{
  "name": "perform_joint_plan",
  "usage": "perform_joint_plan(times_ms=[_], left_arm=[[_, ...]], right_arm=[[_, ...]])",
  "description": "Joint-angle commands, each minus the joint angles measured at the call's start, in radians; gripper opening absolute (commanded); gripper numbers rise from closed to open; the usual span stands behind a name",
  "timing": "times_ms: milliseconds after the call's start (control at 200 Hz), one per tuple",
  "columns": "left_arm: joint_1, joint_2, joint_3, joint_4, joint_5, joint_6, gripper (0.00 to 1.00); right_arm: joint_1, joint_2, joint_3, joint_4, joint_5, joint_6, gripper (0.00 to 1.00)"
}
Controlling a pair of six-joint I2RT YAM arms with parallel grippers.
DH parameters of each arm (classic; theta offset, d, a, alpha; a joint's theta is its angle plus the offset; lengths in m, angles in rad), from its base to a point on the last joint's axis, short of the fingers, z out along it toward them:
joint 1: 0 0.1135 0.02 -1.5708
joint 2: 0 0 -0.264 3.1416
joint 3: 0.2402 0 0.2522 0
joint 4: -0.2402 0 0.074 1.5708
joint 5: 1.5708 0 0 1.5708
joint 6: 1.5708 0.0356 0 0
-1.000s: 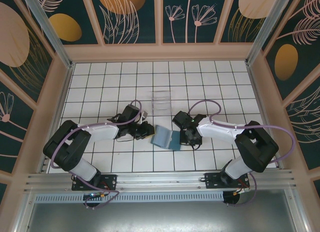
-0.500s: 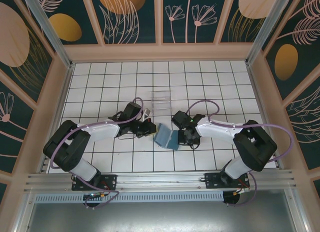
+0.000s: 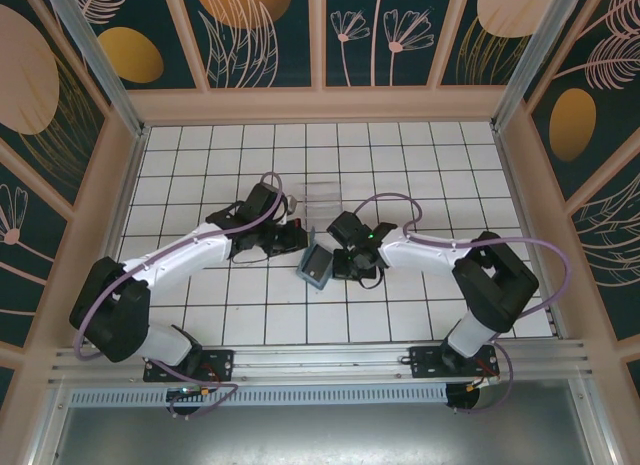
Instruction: Take the credit cards out of the card holder
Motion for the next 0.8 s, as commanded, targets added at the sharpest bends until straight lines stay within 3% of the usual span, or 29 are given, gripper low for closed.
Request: perform_joint_plan(times_ms=[0, 205, 350, 515, 796], left_arm=[[-0.005, -0.007, -0.014, -0.065, -0.042, 0.013, 0.00], [-0.004, 0.011, -0.101, 0.049, 0.010, -0.047, 0.00], [-0.004, 0.050, -0.195, 0.211, 0.115, -0.102, 0.06], [-0.005, 0.082, -0.195, 0.119, 0.001, -0.055, 0.19], [-0.005, 0.050, -0.175, 0.018, -0.114, -0.021, 0.29]], right_arm=[[-0.002, 0.010, 0.023, -0.027, 0.027, -0.007, 0.00], [-0.061, -0.036, -0.013, -0.087, 0.085, -0.042, 0.00], [-0.099, -0.050, -0.026, -0.102, 0.090, -0.065, 0.00], [-0.114, -0.051, -0.024, -0.110, 0.109, -0.070, 0.00], [-0.114, -0.053, -0.005, -0.154, 0.151, -0.067, 0.00]])
